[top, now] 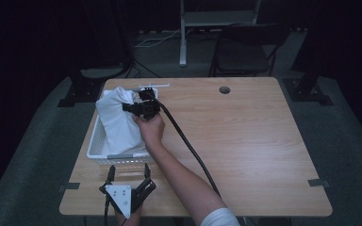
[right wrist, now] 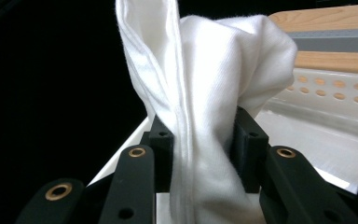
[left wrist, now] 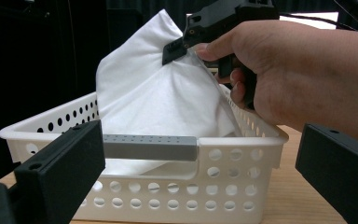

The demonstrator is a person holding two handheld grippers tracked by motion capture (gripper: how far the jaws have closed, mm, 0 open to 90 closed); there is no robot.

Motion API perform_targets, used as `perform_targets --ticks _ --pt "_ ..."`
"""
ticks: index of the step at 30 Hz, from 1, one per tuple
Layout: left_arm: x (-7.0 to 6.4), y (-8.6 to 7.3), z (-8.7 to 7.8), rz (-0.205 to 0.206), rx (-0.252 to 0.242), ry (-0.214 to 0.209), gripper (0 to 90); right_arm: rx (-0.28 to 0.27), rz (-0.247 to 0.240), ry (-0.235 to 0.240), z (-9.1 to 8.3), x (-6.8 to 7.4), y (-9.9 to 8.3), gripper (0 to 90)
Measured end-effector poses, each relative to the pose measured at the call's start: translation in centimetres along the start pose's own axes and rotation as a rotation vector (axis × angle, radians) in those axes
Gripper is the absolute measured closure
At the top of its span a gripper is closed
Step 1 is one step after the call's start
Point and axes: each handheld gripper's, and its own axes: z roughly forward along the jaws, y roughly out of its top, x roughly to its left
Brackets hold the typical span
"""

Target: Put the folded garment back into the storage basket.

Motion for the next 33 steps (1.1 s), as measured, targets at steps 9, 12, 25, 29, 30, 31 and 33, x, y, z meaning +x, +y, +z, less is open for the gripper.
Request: perform_targets --ticks 9,12,25,29,30,31,33 --pt "0.00 0.00 0.00 0.001 0.001 0.001 2.2 0.049 -0.046 -0.083 0.06 -0.18 -0.07 65.5" --pt "0.00 0.00 0.00 0.000 0.001 0.001 2.2 0.062 -0.063 -0.098 0.11 -0.04 -0.06 64.8" --pt "0.00 0.00 -0.01 0.000 -0.001 0.001 2.2 0.074 -0.153 -0.176 -0.17 0.34 -0.05 58.9" --pt "-0.01 0.00 0.00 0.000 0.000 0.000 2.2 0.078 -0.194 -0.127 -0.19 0.54 -0.30 48.5" --pt "0.00 0.00 0.01 0.000 0.001 0.000 2.2 0.077 -0.210 -0.115 -0.29 0.64 -0.34 45.3" --pt "0.00 0.01 0.01 0.001 0.002 0.000 2.2 0.076 -0.213 -0.101 -0.36 0.69 -0.38 41.1" --pt "0.00 0.01 0.02 0.001 0.003 0.000 2.2 0.073 -0.203 -0.084 -0.50 0.71 -0.43 35.3"
